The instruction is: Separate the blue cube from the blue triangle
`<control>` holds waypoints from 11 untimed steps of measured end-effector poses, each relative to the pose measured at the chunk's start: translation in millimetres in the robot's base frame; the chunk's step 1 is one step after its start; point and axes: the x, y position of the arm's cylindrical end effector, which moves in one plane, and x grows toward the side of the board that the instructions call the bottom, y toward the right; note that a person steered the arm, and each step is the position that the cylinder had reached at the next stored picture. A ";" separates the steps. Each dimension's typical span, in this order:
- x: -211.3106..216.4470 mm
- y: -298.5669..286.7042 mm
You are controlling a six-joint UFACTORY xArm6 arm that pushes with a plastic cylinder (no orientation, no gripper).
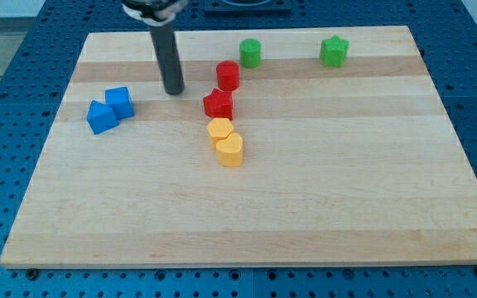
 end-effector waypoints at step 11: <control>177.7 31.3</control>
